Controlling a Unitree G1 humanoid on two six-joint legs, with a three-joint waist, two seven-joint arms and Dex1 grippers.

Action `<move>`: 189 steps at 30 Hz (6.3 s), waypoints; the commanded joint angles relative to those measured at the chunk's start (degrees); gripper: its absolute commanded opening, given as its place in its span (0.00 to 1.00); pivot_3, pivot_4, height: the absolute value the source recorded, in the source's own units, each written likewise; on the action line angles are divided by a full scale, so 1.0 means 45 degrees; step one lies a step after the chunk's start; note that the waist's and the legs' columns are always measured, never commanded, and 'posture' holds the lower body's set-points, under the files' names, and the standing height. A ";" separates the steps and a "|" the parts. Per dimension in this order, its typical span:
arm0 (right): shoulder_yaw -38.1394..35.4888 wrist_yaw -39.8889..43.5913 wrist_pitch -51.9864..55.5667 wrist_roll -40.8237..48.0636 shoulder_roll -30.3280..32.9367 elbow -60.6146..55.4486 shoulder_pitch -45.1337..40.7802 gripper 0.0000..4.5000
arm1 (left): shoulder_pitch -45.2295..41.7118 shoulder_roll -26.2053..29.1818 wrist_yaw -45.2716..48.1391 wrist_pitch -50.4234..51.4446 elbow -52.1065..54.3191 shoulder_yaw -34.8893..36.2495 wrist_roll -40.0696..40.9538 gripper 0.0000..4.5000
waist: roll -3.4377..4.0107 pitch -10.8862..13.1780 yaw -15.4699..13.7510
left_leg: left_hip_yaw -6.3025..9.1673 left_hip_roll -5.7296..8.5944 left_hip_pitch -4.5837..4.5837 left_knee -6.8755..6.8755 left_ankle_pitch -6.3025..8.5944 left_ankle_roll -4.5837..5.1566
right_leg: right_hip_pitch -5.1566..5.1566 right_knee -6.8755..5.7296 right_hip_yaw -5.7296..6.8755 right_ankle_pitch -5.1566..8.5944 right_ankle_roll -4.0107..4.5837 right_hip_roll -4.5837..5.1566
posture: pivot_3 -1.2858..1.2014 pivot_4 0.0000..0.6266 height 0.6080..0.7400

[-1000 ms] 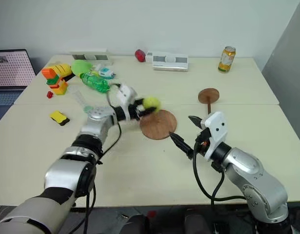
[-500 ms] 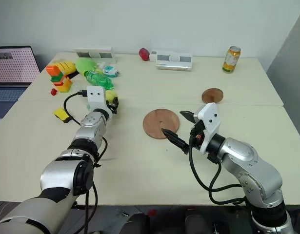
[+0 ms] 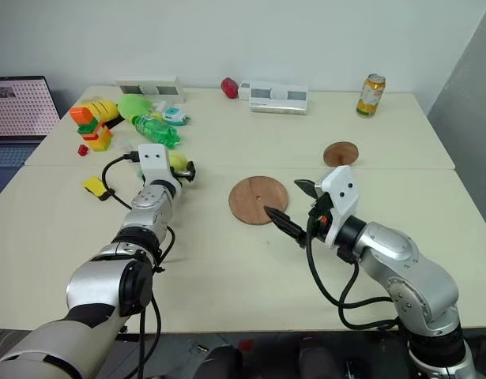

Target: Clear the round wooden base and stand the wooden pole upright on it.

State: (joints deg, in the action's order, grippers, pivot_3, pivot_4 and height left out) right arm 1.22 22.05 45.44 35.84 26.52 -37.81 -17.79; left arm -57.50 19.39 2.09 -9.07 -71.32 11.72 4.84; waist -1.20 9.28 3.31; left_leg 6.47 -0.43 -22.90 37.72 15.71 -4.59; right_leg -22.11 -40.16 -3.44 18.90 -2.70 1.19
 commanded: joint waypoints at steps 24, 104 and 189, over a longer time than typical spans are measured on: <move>0.0375 0.4264 0.2900 -0.2801 0.3031 1.7070 -1.0155 1.00 | 0.6020 0.3634 1.2228 0.7737 1.8069 -0.3374 0.5569 1.00 | 0.0062 0.0019 0.0374 | -0.0083 -0.0038 0.0040 -0.0006 0.0037 0.0067 | 0.0000 -0.0024 -0.0076 -0.0001 0.0011 -0.0040 | 0.52 0.24 1.00; -0.1252 -0.0088 -1.1852 -0.5031 -0.8352 1.4818 -0.8257 0.04 | 1.5439 0.0752 0.6133 0.6636 2.4235 0.0423 0.5603 1.00 | 0.0111 0.0044 0.0376 | -0.0075 -0.0042 0.0049 0.0032 0.0047 0.0080 | -0.0038 -0.0140 -0.0087 0.0003 0.0009 -0.0018 | 0.52 0.24 1.00; -0.0489 -0.1012 -1.7628 -0.4877 -1.0018 2.2721 -1.0017 0.04 | 1.7040 0.0813 0.5022 0.6446 2.5791 0.0547 0.5758 1.00 | 0.0123 0.0052 0.0364 | -0.0088 -0.0049 0.0071 0.0011 0.0049 0.0082 | -0.0030 -0.0128 -0.0108 0.0008 0.0017 -0.0029 | 0.52 0.24 1.00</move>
State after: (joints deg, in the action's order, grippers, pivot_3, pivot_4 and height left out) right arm -0.94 18.36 -31.86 14.63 -9.07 64.66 -62.49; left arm 19.28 23.19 25.20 20.80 42.38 14.04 30.40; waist -0.65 9.52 4.94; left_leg 6.07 -0.65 -22.59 37.77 15.93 -4.23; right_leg -22.24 -40.74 -3.93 18.94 -2.63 1.06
